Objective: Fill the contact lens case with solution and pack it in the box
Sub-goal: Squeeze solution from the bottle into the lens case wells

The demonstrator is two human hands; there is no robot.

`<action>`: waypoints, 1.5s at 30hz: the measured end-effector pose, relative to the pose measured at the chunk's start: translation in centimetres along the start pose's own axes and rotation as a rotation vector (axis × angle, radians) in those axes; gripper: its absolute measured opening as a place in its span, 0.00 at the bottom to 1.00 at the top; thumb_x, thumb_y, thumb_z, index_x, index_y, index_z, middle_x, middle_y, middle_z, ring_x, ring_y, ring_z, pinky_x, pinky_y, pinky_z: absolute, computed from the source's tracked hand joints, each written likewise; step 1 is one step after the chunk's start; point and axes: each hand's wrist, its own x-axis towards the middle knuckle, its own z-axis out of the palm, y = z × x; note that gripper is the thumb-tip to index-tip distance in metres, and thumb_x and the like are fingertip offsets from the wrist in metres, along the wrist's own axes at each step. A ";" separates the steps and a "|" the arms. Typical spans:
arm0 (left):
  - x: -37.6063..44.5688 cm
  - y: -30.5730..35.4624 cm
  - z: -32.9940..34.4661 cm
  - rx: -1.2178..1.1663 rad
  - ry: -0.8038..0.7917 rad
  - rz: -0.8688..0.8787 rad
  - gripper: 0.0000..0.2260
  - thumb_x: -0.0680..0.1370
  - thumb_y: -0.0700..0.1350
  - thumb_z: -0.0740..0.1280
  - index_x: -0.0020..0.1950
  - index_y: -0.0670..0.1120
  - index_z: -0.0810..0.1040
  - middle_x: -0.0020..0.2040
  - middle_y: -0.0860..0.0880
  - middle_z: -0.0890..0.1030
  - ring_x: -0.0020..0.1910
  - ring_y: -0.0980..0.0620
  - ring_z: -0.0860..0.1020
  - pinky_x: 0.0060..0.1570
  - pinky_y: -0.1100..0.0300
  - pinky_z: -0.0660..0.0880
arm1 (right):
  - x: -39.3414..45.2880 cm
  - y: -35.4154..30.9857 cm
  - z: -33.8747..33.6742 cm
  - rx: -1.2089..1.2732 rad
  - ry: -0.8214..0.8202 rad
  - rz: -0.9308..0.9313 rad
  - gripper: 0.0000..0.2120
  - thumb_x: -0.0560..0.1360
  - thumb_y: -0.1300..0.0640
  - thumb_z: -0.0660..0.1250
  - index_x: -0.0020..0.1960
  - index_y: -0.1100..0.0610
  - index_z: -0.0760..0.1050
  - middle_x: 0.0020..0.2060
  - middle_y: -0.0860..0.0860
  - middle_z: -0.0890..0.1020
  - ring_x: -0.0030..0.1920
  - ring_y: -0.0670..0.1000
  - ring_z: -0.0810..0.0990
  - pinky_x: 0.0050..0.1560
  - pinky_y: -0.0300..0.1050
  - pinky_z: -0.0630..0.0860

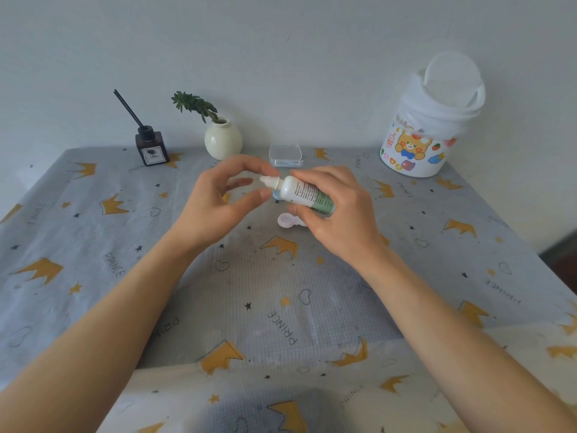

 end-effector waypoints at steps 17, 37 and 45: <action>-0.1 0.4 0.4 0.084 0.076 -0.112 0.10 0.80 0.55 0.66 0.55 0.51 0.80 0.51 0.57 0.83 0.55 0.60 0.80 0.63 0.54 0.73 | 0.1 0.2 0.3 0.002 0.004 -0.015 0.21 0.68 0.59 0.78 0.61 0.55 0.81 0.55 0.48 0.81 0.56 0.49 0.78 0.58 0.35 0.71; -0.1 -0.3 1.0 0.167 0.045 -0.046 0.07 0.81 0.53 0.65 0.49 0.53 0.79 0.42 0.57 0.84 0.47 0.58 0.81 0.53 0.59 0.76 | 0.0 -0.3 0.1 -0.151 0.043 -0.144 0.20 0.69 0.63 0.77 0.60 0.60 0.81 0.53 0.53 0.82 0.53 0.58 0.79 0.52 0.55 0.77; -0.3 -0.5 1.6 0.265 0.097 0.144 0.06 0.83 0.46 0.62 0.50 0.45 0.75 0.42 0.55 0.79 0.46 0.55 0.79 0.52 0.59 0.75 | -0.1 -0.7 0.5 -0.018 0.013 0.025 0.23 0.67 0.59 0.80 0.61 0.57 0.82 0.50 0.51 0.80 0.52 0.52 0.78 0.53 0.36 0.72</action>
